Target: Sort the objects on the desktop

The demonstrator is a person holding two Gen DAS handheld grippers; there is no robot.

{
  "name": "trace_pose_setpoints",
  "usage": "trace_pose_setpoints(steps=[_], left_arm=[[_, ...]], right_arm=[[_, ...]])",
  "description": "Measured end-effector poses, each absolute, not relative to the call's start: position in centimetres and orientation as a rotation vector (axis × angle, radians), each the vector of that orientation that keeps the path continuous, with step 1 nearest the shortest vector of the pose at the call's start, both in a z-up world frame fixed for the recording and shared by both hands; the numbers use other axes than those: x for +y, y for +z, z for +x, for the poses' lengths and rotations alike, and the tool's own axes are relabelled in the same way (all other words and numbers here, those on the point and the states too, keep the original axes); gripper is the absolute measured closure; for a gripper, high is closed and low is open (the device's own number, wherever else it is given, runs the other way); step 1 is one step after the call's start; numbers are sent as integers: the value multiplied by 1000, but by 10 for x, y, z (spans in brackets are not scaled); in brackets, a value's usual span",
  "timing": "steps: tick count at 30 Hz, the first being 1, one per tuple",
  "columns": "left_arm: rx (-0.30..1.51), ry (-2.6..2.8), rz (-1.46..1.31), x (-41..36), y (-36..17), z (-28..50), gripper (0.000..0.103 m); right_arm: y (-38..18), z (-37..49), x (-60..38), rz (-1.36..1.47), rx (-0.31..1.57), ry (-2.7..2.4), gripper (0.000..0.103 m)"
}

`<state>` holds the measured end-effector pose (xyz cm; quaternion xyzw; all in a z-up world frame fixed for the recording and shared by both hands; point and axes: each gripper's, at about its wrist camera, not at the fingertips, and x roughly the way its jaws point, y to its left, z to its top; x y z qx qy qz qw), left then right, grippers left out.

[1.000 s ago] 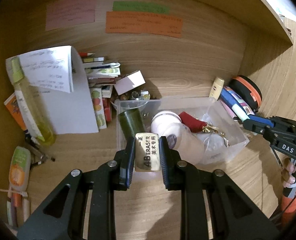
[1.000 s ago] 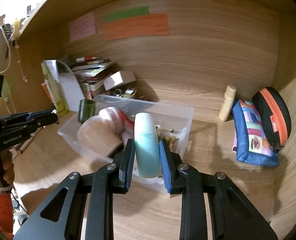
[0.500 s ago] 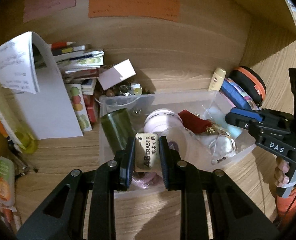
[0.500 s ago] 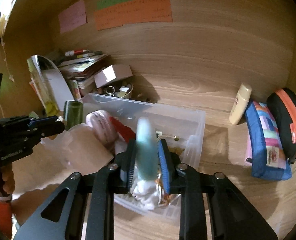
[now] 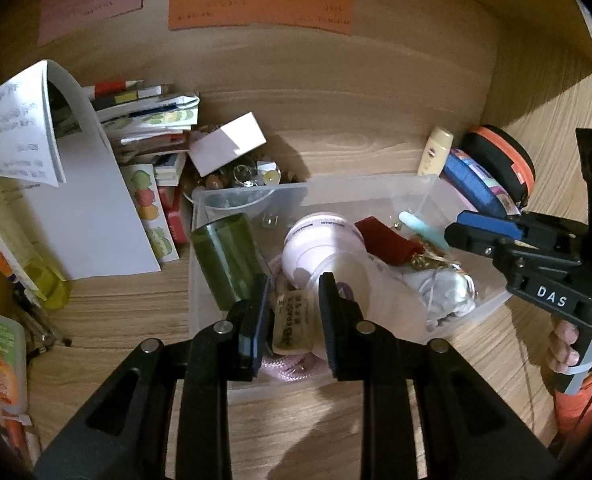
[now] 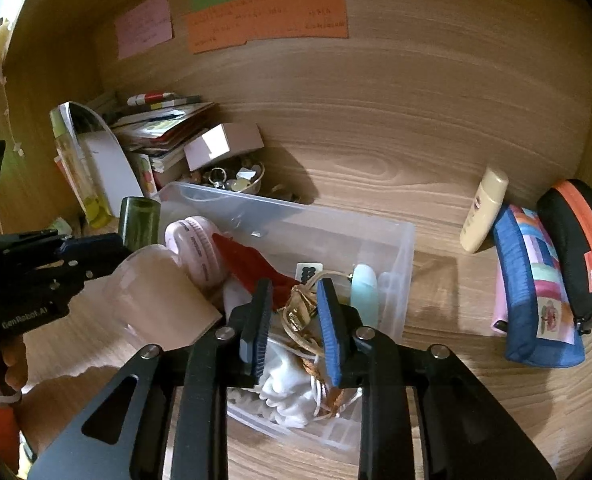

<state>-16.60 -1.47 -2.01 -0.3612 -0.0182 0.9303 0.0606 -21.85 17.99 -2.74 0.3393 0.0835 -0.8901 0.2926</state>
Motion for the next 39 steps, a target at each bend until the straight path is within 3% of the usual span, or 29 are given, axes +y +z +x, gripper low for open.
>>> trace_pose_setpoints(steps=[5,11,20,22,26,30,39], left_arm=[[-60,2853,-1064,-16,-11,-156,66],[-53,2894,-1029,-15,1,-142,53],[-30,2948,-944,-10,20,-110,21],[-30,2961,-929,-9,24,-101,9],[12,2995,-889,-1,33,-82,7],[23,3014,-847,4,40,-61,4],[-33,3045,-779,6,51,-29,3]], right_arm=[[-22,-213,179,886,235,-2384,69],[-9,-200,182,839,242,-2414,43],[12,-170,196,762,248,-2476,21],[17,-162,199,738,254,-2497,19],[27,-147,208,705,245,-2508,13],[37,-125,219,655,229,-2534,0],[51,-85,236,575,234,-2571,0]])
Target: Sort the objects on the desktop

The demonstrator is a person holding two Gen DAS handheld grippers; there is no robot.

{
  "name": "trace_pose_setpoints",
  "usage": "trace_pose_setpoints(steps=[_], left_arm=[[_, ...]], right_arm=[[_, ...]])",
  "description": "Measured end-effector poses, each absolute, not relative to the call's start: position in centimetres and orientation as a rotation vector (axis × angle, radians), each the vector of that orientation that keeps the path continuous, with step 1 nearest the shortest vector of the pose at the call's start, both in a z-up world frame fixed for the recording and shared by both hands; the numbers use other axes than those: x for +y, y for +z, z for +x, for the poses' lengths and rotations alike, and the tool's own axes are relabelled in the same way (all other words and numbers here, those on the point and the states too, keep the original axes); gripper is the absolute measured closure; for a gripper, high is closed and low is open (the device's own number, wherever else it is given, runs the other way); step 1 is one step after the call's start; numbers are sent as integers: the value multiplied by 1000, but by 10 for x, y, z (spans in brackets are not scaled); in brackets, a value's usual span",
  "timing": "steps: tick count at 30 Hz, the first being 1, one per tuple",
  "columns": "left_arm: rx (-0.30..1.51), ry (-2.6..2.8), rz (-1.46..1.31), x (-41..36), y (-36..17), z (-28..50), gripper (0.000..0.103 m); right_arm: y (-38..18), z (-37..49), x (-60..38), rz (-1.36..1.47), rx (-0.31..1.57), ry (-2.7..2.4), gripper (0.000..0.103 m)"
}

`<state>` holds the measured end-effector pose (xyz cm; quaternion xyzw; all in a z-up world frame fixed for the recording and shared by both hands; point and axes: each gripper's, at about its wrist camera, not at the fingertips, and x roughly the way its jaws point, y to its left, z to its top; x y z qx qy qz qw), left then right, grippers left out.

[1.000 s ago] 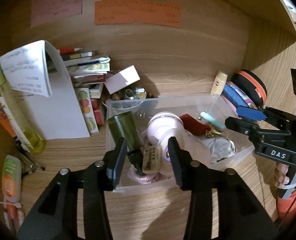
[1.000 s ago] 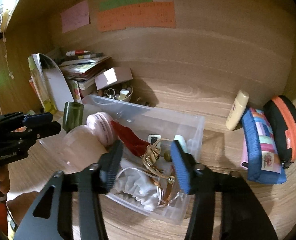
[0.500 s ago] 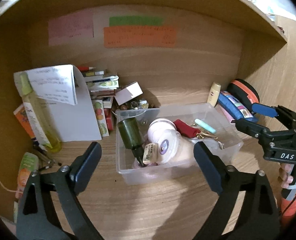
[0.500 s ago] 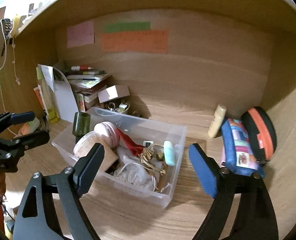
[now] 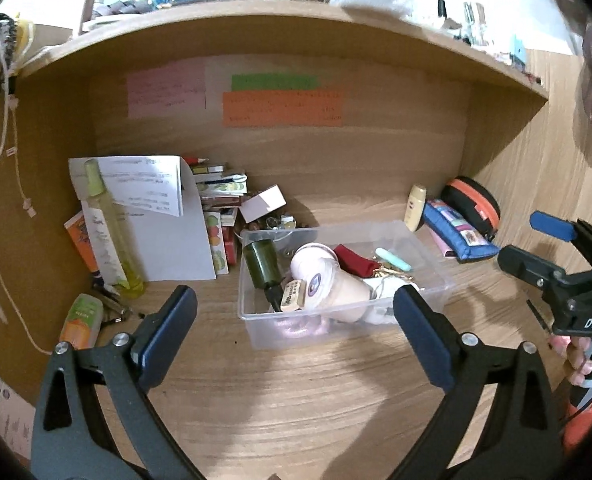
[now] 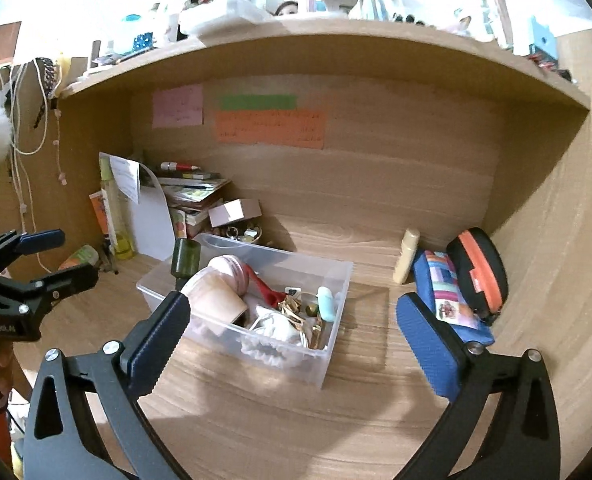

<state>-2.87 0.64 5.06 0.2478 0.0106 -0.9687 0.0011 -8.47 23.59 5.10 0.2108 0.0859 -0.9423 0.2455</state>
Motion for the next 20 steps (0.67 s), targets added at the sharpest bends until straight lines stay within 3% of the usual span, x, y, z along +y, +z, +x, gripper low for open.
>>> trace_pose_setpoints(steps=[20], left_arm=[[12,-3075,694,20,59,-8,1]], right_arm=[[51,-77,250,584,204,-2586,0]])
